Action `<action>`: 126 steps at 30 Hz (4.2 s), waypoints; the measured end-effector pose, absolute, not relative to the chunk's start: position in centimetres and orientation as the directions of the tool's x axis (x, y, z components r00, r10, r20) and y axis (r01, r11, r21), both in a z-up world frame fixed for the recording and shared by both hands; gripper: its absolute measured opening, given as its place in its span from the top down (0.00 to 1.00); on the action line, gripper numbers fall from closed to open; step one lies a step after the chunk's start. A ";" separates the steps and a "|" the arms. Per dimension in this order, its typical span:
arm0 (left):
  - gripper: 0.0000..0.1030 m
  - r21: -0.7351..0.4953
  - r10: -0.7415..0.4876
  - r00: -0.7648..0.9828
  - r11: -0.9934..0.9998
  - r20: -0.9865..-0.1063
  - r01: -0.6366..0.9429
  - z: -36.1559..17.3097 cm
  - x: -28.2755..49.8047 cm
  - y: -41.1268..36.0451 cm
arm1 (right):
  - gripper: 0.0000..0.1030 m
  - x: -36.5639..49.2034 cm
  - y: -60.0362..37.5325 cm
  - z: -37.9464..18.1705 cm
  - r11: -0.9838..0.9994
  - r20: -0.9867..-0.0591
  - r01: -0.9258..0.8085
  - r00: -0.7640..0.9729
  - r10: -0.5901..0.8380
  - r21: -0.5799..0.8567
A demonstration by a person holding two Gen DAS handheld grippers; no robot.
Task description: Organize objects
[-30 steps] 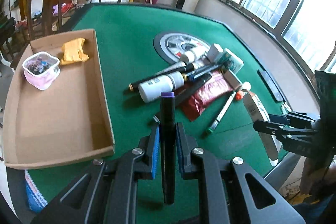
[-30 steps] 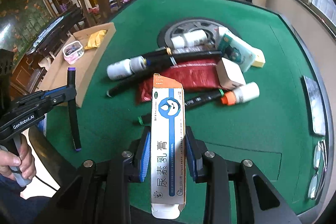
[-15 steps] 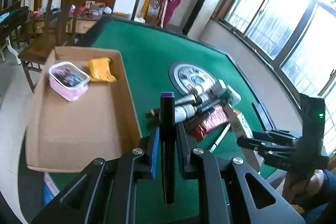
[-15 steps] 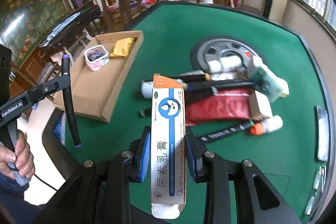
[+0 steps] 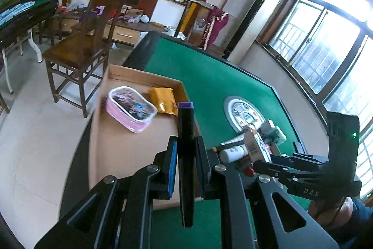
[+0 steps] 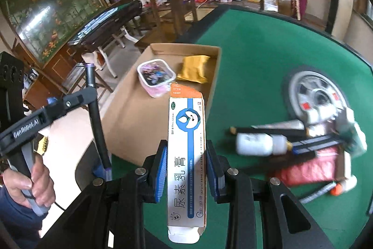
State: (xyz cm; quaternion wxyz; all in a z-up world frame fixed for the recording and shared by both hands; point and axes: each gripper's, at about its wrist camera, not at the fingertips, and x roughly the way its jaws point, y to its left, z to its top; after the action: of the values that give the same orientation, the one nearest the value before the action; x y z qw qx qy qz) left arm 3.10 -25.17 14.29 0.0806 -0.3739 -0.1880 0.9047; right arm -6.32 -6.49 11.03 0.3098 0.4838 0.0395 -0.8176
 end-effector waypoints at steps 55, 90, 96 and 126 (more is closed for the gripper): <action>0.82 -0.409 0.308 -0.503 -0.907 -0.807 0.101 4.6 -2.7 -31.1 | 0.48 -10.5 -17.9 1.7 -0.831 -0.894 0.491 -0.202 -0.400 0.261; 0.80 -0.045 0.271 -0.362 -0.850 -0.892 -0.525 2.7 -5.8 1.4 | 0.45 -4.4 19.8 3.2 -0.927 -0.877 -0.041 -0.343 -0.337 0.372; 0.82 -0.140 0.309 -0.328 -0.883 -0.893 -0.449 2.0 -6.1 0.4 | 0.45 -6.8 18.4 2.3 -0.919 -0.881 -0.059 -0.315 -0.354 0.391; 0.86 -0.288 0.417 -0.261 -0.863 -0.871 -0.416 2.4 -1.8 1.7 | 0.84 -6.6 17.7 1.8 -0.980 -0.921 0.111 -0.339 -0.194 0.165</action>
State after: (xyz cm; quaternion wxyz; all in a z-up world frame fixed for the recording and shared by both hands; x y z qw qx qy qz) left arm -1.80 1.75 2.41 0.2621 -0.5483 -0.0003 0.7941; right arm -6.60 17.68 1.83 0.0930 0.5674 -0.0366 -0.8174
